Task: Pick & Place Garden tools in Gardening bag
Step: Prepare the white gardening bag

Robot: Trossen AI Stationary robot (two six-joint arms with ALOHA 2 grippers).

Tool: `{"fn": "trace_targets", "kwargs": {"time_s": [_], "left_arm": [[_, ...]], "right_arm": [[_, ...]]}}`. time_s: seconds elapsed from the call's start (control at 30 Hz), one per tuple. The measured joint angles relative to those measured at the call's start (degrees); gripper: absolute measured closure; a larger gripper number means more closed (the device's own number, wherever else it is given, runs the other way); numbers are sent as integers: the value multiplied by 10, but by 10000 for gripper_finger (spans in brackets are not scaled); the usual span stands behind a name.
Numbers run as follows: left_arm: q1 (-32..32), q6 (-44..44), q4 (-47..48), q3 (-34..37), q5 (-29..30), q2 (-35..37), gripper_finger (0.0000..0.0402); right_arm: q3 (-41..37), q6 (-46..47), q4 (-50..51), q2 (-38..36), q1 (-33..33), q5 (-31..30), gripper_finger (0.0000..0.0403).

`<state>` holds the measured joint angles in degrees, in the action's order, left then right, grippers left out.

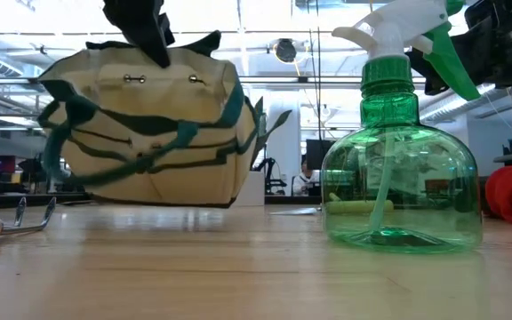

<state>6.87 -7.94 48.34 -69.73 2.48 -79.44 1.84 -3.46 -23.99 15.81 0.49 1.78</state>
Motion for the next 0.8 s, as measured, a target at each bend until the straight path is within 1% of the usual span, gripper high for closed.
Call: {"fn": "trace_targets", "kwargs": {"time_s": [0.13,0.27,0.43,0.57,0.63,0.8], "left_arm": [[-25,4,5,0,-30,0,383],[-51,17,15,0,-100,0,394],[-79,49,13,1,-146,0,379],[-101,64,11,13,-193,-1,393],[-110,64,10,21,-203,-1,393],[-132,79,10,36,-205,-1,375]], "right_arm": [[0,-1,0,0,0,0,277],[0,-1,0,0,0,0,277],[0,1,-1,0,0,0,277],[0,14,-2,0,0,0,277],[0,12,-2,0,0,0,277],[0,11,-2,0,0,0,277]]}}
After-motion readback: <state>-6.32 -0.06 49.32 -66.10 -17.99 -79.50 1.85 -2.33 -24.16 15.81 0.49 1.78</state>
